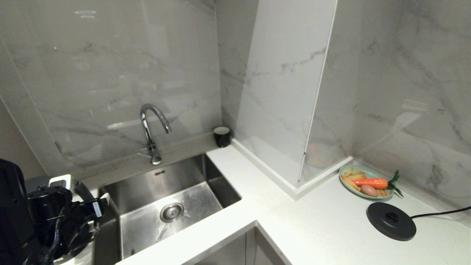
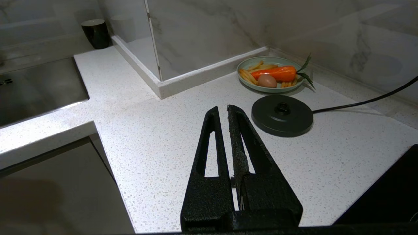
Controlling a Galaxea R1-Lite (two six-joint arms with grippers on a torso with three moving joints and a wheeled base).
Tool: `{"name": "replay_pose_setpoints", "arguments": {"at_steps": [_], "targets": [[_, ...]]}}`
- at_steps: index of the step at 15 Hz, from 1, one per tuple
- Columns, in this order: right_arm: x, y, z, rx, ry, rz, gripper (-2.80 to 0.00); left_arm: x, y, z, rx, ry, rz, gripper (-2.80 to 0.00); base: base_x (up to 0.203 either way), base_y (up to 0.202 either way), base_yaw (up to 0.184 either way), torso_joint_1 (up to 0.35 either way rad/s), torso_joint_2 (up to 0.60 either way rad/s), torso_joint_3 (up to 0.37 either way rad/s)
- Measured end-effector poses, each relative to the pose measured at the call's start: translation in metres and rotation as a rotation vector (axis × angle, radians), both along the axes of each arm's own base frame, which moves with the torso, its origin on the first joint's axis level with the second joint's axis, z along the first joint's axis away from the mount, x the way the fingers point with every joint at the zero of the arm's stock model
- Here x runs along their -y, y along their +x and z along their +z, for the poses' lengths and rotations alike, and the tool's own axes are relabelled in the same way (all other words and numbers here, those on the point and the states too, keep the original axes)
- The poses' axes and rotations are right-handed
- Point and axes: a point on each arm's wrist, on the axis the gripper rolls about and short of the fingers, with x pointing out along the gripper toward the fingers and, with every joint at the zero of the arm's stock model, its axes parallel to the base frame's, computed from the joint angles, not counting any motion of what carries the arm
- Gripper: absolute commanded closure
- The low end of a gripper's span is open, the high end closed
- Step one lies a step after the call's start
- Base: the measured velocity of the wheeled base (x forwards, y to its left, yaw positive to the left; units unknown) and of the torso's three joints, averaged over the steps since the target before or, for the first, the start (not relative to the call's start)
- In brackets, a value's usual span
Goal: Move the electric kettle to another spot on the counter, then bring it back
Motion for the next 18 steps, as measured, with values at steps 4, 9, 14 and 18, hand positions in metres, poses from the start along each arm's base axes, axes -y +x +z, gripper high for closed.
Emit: {"name": "replay_pose_setpoints", "arguments": {"at_steps": [4,9,14,18], "targets": [[0.000,0.000,0.000,0.000,0.001,0.000,0.00,0.003,-0.014,0.003,-0.019,-0.017,0.000,-2.80,0.000,0.000,0.000,0.000,0.00,0.000],[0.000,0.000,0.000,0.000,0.001,-0.001,0.00,0.009,-0.037,0.006,-0.047,-0.064,-0.045,-2.80,0.000,0.000,0.000,0.000,0.00,0.000],[0.000,0.000,0.000,0.000,0.000,0.000,0.00,0.020,-0.060,0.031,0.018,-0.062,-0.109,-2.80,0.000,0.000,0.000,0.000,0.00,0.000],[0.000,0.000,0.000,0.000,0.000,-0.001,0.00,0.030,-0.071,0.060,0.152,-0.024,-0.150,-2.80,0.000,0.000,0.000,0.000,0.00,0.000]]}}
